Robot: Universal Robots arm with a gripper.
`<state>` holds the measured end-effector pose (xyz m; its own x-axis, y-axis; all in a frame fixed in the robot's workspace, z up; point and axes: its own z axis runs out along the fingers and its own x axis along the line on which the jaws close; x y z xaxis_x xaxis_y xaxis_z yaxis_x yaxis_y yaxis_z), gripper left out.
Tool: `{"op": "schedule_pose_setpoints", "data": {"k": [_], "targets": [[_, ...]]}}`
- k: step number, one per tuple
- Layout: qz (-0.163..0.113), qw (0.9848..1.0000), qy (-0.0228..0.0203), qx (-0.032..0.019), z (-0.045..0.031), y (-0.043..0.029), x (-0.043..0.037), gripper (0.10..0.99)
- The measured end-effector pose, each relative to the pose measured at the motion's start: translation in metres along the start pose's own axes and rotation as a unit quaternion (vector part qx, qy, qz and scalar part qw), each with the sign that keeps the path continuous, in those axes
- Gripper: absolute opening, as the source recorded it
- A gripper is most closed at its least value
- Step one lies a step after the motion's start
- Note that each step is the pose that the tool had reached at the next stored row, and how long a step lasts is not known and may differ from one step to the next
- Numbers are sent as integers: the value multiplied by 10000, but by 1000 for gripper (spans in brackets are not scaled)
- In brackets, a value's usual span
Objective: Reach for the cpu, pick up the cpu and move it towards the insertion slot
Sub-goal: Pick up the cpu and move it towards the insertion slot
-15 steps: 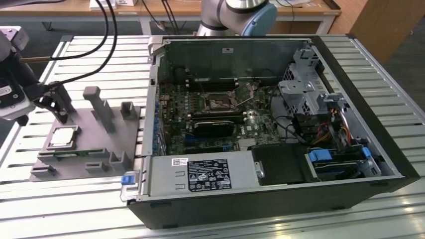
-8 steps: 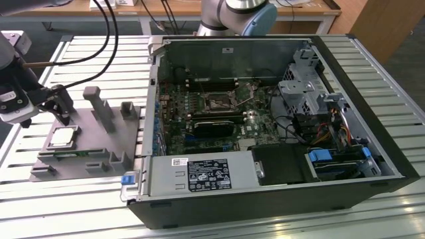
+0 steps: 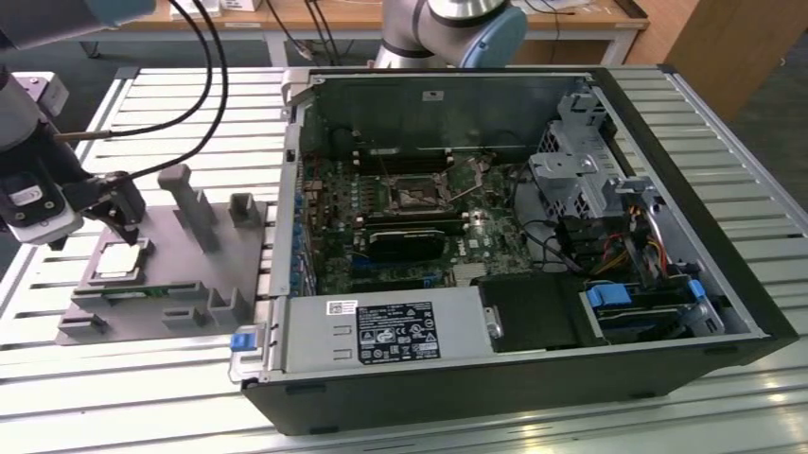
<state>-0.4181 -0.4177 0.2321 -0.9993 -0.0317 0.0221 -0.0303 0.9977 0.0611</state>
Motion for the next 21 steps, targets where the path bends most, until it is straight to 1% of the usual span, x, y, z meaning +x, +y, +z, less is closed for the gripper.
{"op": "schedule_pose_setpoints", "data": {"k": [7, 13, 16, 18, 21], "targets": [[32, 10000, -55, 1, 101, -6, -2, 820], [32, 10000, -59, 1, 210, -13, -4, 820], [32, 10000, -74, 4, 263, -10, -5, 820], [31, 10000, -78, 5, 291, 2, -6, 820], [43, 10000, -80, 4, 322, 49, -9, 820]]}}
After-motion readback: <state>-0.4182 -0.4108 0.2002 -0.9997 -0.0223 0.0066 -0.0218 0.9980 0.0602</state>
